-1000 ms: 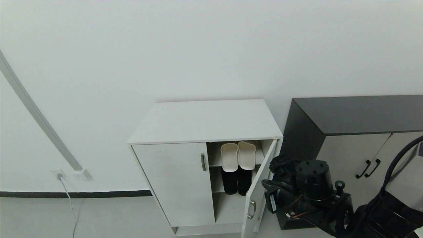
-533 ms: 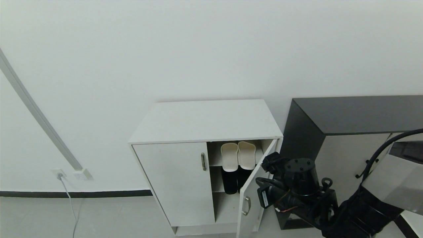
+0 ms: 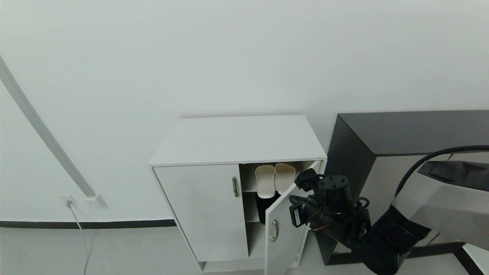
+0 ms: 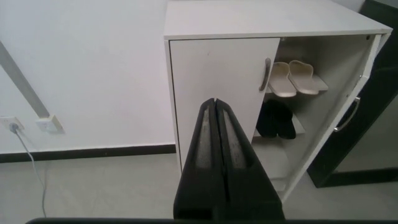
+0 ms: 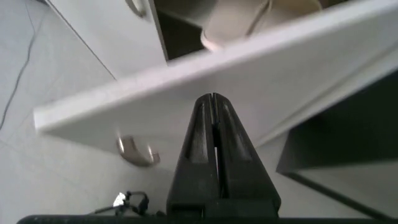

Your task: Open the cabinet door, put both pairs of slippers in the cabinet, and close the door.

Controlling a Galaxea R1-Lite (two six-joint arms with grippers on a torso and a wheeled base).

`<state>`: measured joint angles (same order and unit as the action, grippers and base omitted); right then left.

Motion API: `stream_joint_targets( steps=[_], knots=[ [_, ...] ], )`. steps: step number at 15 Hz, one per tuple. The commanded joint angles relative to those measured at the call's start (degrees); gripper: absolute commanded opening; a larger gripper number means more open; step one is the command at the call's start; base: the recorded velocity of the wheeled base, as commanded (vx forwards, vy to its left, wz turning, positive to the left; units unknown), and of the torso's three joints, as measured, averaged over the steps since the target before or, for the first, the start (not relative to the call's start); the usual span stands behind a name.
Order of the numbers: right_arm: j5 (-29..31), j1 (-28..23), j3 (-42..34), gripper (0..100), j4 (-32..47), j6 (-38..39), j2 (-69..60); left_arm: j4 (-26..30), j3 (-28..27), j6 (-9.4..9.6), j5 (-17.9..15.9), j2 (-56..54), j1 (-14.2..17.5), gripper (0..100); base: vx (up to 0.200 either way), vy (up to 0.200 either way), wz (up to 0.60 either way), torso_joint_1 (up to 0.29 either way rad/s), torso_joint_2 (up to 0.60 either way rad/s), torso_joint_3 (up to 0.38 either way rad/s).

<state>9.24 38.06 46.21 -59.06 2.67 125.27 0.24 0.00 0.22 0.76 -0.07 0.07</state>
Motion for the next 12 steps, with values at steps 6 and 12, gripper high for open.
stream_joint_targets(
  steps=[6,12],
  knots=[
    [0.16,-1.94,5.64,0,-2.20,0.05,6.83,0.02,0.00,-0.04,0.04,0.07,0.01,0,0.000,0.000,0.00,0.000,0.00,0.000],
    [0.25,-3.08,7.66,0,-6.50,0.05,9.91,0.02,0.00,-0.04,0.12,0.07,0.01,0,0.000,0.000,0.00,0.000,0.00,0.000]
  ],
)
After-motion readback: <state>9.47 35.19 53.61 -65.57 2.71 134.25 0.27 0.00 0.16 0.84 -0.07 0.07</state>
